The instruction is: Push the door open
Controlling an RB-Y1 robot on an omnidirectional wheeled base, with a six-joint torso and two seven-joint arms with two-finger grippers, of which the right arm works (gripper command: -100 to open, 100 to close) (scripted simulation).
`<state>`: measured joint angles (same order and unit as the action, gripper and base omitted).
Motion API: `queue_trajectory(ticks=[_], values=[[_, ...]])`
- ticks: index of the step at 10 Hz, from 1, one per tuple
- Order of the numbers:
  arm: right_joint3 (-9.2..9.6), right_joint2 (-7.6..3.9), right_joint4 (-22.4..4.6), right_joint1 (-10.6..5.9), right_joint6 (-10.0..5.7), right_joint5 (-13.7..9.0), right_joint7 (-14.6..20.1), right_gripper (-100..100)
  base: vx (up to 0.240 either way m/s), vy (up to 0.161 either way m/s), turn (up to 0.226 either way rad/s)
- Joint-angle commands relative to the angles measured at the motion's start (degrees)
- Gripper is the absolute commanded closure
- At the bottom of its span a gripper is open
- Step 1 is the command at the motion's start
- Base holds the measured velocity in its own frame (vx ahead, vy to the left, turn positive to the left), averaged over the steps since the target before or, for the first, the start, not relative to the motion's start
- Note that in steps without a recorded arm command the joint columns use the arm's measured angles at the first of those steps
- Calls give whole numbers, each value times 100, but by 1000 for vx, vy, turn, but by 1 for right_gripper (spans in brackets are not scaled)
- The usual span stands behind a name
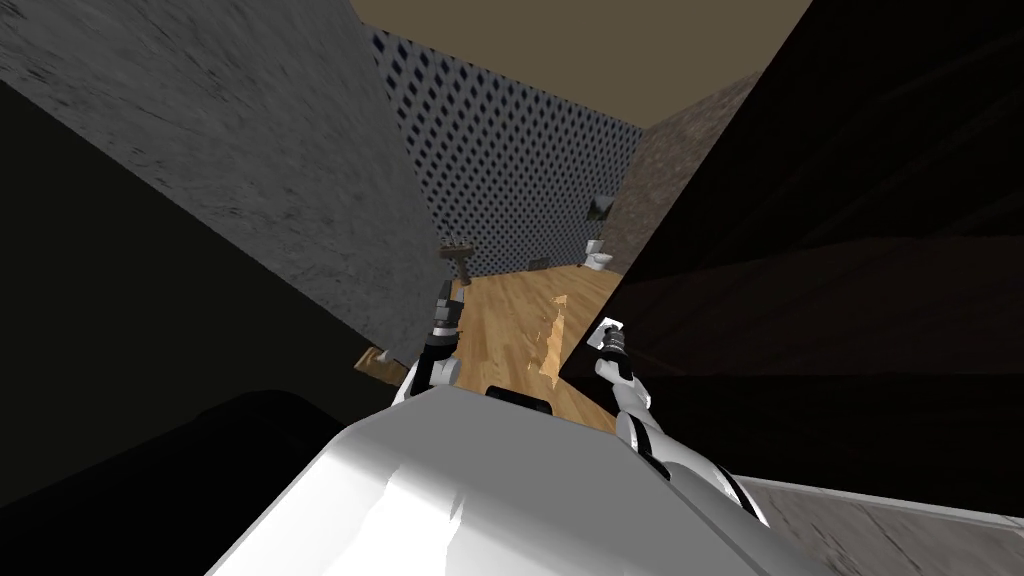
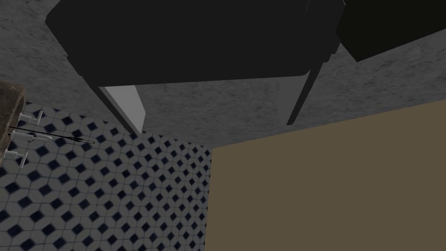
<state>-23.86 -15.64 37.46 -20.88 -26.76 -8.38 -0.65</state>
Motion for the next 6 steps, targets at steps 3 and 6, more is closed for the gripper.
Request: queue_trajectory(ticks=[3,6], values=[[-209,-121,-15,-7,0,-64,-72,100,196,65,-67],[-263,-127,-20,30,5,-79,-92,100,171,48,-43]])
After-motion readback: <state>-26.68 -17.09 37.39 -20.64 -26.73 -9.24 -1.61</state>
